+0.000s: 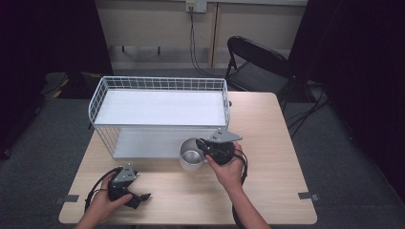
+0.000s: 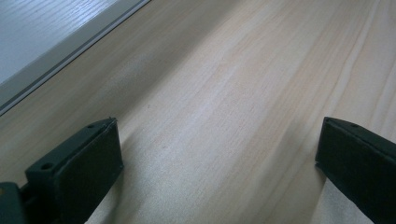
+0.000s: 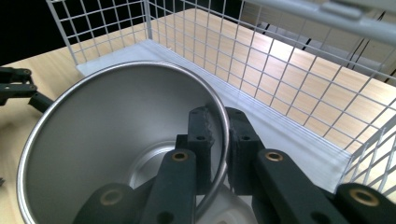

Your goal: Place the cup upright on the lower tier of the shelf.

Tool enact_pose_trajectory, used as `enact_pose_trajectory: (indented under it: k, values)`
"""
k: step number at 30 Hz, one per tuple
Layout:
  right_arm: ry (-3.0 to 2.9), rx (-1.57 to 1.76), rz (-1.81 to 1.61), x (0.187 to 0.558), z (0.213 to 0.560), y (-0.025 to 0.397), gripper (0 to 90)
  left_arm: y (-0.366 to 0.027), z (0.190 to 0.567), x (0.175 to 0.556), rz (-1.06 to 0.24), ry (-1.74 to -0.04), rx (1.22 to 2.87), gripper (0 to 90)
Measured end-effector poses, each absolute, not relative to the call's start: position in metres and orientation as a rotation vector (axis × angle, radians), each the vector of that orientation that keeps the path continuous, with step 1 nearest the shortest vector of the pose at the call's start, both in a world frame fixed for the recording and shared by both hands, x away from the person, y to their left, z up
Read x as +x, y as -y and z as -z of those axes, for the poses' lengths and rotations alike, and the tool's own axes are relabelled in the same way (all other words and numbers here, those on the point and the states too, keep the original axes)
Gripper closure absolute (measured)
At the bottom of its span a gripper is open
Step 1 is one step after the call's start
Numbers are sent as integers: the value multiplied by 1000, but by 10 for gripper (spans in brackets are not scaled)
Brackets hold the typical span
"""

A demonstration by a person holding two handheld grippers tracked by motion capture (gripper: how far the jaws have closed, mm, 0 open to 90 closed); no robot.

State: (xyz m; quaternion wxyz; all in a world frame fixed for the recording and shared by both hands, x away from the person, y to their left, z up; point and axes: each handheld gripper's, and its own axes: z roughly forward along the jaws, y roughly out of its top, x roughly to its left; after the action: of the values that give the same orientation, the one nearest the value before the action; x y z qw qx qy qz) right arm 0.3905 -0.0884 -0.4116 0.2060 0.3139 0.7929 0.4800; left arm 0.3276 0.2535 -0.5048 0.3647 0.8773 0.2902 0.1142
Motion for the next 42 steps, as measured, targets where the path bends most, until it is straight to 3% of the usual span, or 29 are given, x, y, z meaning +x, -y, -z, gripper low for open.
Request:
enact_pose_trajectory:
  k: [42]
  values:
    - [-2115,930,-1270,410,429,56,824,-254,505,328,-294,-747,2256,0]
